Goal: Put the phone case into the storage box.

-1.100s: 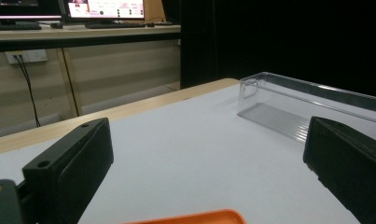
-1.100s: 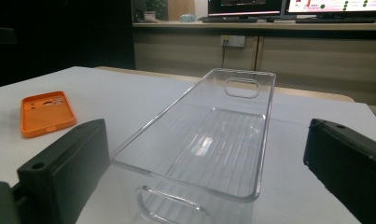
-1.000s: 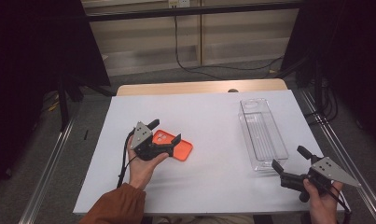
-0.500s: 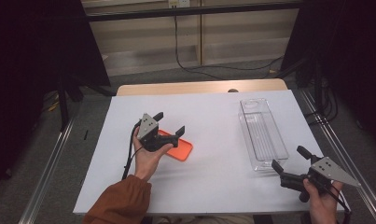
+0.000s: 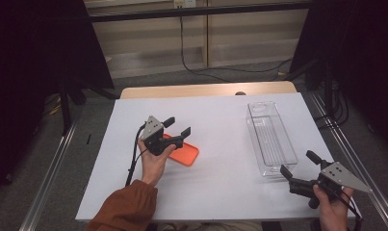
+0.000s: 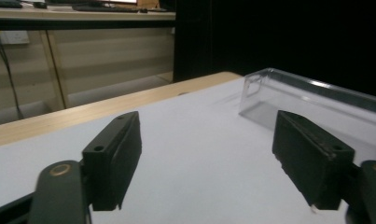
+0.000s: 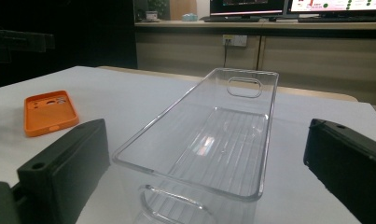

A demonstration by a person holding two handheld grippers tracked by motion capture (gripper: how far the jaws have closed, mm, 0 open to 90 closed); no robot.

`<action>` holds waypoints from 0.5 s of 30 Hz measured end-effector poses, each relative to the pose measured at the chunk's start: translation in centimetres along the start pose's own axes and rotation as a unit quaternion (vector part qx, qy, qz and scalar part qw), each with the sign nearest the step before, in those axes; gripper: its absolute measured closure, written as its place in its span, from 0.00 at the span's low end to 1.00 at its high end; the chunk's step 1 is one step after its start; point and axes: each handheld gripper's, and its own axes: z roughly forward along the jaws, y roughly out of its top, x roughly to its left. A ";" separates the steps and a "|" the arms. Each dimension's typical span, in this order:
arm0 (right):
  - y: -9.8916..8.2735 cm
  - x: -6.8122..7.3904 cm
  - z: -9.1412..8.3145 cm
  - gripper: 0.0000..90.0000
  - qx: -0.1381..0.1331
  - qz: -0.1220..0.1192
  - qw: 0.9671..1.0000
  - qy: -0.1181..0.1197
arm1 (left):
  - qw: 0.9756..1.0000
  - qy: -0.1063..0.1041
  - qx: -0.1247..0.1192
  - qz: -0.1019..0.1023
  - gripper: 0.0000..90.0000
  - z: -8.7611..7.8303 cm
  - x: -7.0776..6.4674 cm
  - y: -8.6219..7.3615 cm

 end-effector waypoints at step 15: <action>0.0 0.0 0.0 0.00 0.001 0.002 1.000 0.003 | 0.999 -0.025 -0.018 0.017 0.78 -0.1 -0.1 0.1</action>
